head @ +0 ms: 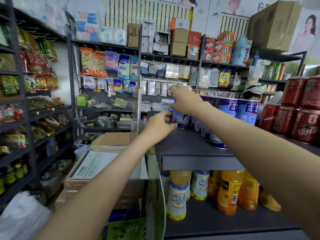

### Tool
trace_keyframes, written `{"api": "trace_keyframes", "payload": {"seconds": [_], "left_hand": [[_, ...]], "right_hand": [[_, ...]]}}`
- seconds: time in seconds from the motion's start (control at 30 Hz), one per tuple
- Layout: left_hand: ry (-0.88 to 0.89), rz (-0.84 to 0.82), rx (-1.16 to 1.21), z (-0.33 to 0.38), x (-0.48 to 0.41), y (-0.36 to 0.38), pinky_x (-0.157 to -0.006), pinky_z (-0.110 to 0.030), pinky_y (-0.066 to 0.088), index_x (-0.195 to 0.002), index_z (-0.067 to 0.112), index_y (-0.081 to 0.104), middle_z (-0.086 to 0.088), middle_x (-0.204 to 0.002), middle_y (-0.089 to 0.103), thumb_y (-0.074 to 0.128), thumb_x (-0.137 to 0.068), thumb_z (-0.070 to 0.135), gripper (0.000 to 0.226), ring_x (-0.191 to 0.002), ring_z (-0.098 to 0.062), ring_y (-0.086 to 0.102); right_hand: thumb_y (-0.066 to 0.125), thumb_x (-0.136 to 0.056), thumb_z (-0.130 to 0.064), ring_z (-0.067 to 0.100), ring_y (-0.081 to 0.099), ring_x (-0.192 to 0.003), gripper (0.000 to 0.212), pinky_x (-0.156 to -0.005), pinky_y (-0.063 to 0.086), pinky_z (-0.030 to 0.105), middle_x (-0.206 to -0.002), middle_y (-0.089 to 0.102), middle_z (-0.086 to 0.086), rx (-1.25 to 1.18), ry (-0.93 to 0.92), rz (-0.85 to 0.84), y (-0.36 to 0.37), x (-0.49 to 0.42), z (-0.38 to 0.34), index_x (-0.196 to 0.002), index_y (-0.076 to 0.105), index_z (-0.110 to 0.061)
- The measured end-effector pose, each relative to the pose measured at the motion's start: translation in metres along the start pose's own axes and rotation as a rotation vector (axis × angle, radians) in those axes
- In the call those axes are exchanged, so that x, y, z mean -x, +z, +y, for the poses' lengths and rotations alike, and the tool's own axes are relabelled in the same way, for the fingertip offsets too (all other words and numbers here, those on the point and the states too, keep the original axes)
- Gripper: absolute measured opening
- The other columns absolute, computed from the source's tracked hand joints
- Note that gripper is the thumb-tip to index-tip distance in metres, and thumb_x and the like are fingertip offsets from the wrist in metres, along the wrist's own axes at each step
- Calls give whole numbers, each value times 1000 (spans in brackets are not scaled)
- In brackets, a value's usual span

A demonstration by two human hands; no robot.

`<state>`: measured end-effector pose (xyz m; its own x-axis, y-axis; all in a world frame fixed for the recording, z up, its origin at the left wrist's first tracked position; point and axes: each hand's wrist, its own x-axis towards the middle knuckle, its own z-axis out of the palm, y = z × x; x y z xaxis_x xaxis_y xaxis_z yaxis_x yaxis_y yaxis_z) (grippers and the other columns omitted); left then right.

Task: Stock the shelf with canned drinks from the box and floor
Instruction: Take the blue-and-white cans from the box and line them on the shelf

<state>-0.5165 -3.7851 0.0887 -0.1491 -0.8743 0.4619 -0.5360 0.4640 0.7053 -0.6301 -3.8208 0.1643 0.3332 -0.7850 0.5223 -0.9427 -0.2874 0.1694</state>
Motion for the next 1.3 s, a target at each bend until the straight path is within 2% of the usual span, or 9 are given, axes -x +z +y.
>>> {"api": "trace_keyframes", "payload": {"seconds": [0.1, 0.23, 0.33, 0.4, 0.63, 0.73, 0.97, 1.07, 1.3], "left_hand": [[-7, 73, 148, 12, 34, -11, -91, -22, 43, -121, 10, 57, -6, -118, 64, 62, -88, 15, 34, -104, -13, 59], [-4, 207, 190, 19, 107, -29, -76, -5, 43, -116, 13, 58, 8, -100, 63, 59, -91, 17, 25, -96, -6, 57], [-63, 286, 189, 21, 172, -36, -89, -23, 49, -114, 18, 56, 9, -99, 62, 57, -93, 19, 21, -101, -12, 61], [-110, 334, 150, 24, 220, -34, -88, -21, 49, -111, 21, 56, 7, -101, 64, 57, -93, 19, 19, -97, -10, 62], [-389, 408, -121, 12, 387, -33, -74, -25, 48, -105, 20, 60, 5, -91, 67, 60, -89, 19, 16, -81, -10, 63], [-560, 416, -207, -8, 466, -44, -67, -11, 44, -111, 14, 59, 2, -95, 64, 60, -90, 19, 22, -80, -8, 60], [-1003, 284, -291, -99, 651, -73, -68, -5, 40, -120, 20, 53, 8, -105, 62, 56, -93, 30, 29, -87, -2, 56], [-1149, 206, -292, -163, 704, -74, -75, -16, 43, -122, 19, 52, 2, -112, 64, 57, -92, 30, 32, -88, -6, 57], [-1080, -216, -396, -309, 723, -102, -86, -40, 51, -138, 18, 37, -9, -126, 53, 51, -94, 31, 48, -109, -26, 55]], "right_hand": [[54, -90, -12, 31, 46, -120, 43, -96, 43, 43, -132, 47, 14, -160, -71, 43, -16, 37, -28, -131, 46, -4], [53, -90, -14, 28, 47, -120, 40, -95, 42, 39, -130, 50, 13, -259, -169, 100, -41, 99, -54, -129, 49, -7], [54, -92, -19, 26, 48, -121, 42, -96, 38, 33, -132, 51, 10, -363, -271, 116, -55, 152, -76, -133, 48, -11], [54, -91, -20, 27, 51, -117, 40, -94, 41, 36, -127, 54, 11, -409, -349, 120, -55, 189, -94, -130, 51, -11], [58, -89, -21, 28, 53, -111, 36, -89, 43, 38, -119, 58, 12, -691, -558, -68, -15, 305, -179, -124, 55, -10], [60, -90, -23, 27, 53, -112, 40, -90, 45, 40, -123, 55, 10, -768, -592, -213, 11, 353, -230, -127, 52, -12], [59, -90, -25, 25, 52, -114, 40, -92, 42, 33, -124, 54, 6, -905, -634, -594, 90, 474, -361, -128, 51, -15], [52, -95, -27, 19, 47, -122, 44, -95, 40, 28, -135, 47, 1, -861, -605, -800, 145, 527, -415, -137, 43, -19], [51, -96, -22, 19, 38, -131, 55, -102, 35, 24, -142, 39, 6, -675, -436, -1025, 256, 606, -498, -145, 28, -13]]}}
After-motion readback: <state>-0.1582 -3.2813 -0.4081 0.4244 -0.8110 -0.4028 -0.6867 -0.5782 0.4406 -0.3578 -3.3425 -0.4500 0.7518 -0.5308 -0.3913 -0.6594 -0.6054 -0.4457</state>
